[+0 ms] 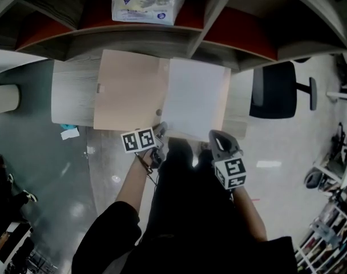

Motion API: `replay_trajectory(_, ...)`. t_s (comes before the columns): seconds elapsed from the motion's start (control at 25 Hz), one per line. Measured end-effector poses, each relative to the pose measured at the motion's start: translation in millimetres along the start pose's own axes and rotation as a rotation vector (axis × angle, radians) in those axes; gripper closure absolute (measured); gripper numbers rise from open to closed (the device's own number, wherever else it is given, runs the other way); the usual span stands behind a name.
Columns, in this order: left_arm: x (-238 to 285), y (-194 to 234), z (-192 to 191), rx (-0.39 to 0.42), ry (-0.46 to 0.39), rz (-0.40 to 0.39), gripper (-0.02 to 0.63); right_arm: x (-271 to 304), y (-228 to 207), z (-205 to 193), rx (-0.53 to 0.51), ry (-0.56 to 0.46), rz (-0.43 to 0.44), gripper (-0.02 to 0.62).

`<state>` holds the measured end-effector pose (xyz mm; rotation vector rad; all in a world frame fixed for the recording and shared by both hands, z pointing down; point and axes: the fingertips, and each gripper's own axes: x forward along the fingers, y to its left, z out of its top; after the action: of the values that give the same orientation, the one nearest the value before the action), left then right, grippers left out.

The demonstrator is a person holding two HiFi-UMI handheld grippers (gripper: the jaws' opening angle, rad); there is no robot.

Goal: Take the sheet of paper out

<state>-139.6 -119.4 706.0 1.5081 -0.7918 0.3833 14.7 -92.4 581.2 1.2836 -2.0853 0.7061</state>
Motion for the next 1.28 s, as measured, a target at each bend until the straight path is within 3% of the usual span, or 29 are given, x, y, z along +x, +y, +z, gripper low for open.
replay_trajectory(0.24,-7.2,-5.5,1.9,0.212,-0.019,0.073,0.561,1.5,-21.8,7.9,0.023,-0.037,-0.041,0.578)
replay_trajectory(0.48,-4.4,-12.4,-3.1,0.309,-0.009,0.129,0.561,5.8,-56.7,23.0,0.062,-0.060,-0.030,0.578)
replay_trajectory(0.8,1.6,-18.5,-6.0,0.332,0.009,0.197,0.561,29.9,-102.7,42.0,0.082,-0.059,0.055,0.578)
replay_trajectory(1.28,-1.8,-27.0,-6.0,0.331,-0.035,0.298,0.561,84.5,-148.6,57.4,0.084,-0.012,0.196,0.578)
